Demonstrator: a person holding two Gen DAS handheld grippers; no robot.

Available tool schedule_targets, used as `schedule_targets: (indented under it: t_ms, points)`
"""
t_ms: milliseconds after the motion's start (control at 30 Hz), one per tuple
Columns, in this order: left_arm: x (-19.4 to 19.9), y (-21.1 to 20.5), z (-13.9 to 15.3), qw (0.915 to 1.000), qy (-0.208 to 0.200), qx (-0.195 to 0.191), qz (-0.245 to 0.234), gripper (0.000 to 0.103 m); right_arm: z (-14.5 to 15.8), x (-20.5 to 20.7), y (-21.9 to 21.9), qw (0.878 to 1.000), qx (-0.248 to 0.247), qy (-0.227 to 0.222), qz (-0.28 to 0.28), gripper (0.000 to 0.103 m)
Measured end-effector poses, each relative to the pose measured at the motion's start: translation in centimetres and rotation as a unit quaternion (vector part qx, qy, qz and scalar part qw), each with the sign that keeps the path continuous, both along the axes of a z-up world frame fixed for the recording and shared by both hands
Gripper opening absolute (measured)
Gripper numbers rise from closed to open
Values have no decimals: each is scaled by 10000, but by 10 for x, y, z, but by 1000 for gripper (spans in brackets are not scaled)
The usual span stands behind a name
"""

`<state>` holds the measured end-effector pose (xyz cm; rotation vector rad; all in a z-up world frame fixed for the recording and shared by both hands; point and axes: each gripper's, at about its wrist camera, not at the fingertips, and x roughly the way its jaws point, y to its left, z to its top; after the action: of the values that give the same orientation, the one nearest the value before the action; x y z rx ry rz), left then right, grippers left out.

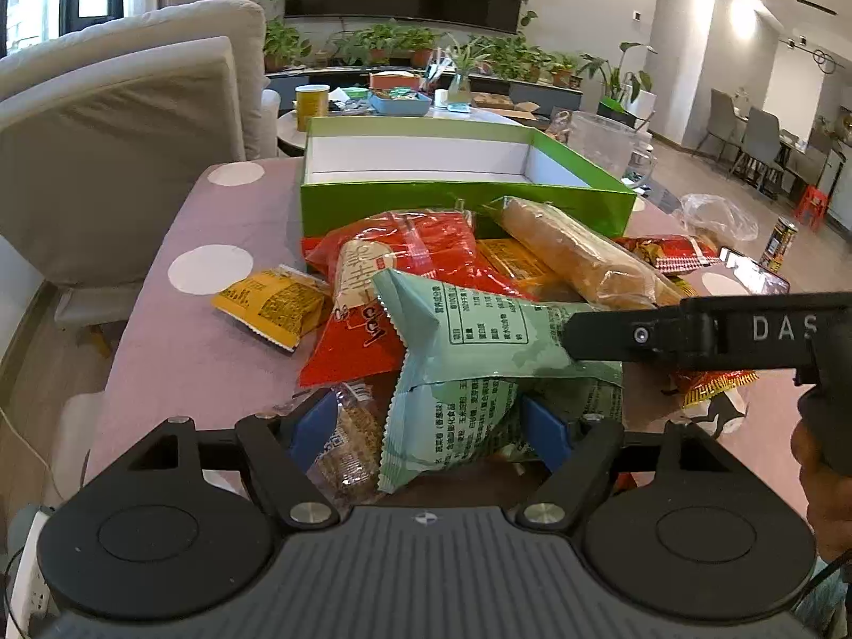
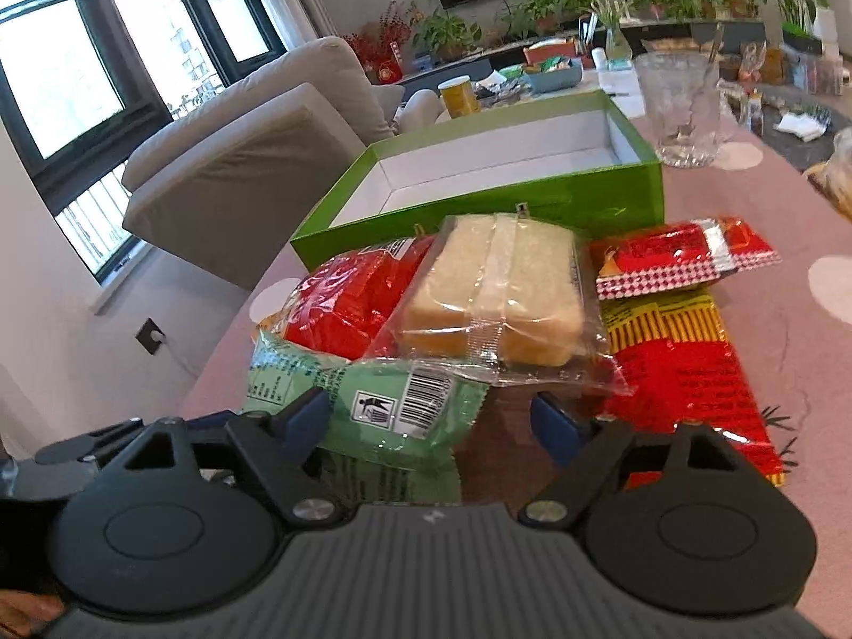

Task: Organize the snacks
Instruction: 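Close the right gripper on the green chip bag and lift it, then carry the green chip bag over the box and release it inside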

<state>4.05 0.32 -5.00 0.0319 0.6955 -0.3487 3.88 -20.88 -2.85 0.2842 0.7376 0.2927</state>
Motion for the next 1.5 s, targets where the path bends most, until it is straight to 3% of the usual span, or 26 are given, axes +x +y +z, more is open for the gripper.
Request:
schedule_targets:
  t_ms: [233,367,900,1233,1500]
  points:
    - [-5,-10,-1,9991,31,-104,-409,67,-4,4,7,9977,405,314,453,59]
    - [-11,-12,5,9991,-89,-53,-410,64,-2,-1,13,9989,78,165,440,59]
    - [-46,-12,64,9932,-1127,-19,-299,63,43,-20,15,9943,-151,-844,629,58]
    - [-2,-29,104,9877,-1555,-30,-138,63,79,18,12,9846,-319,-1582,672,58]
    - [60,-38,99,9928,-1191,-155,-38,63,75,76,4,9864,-356,-1474,639,58]
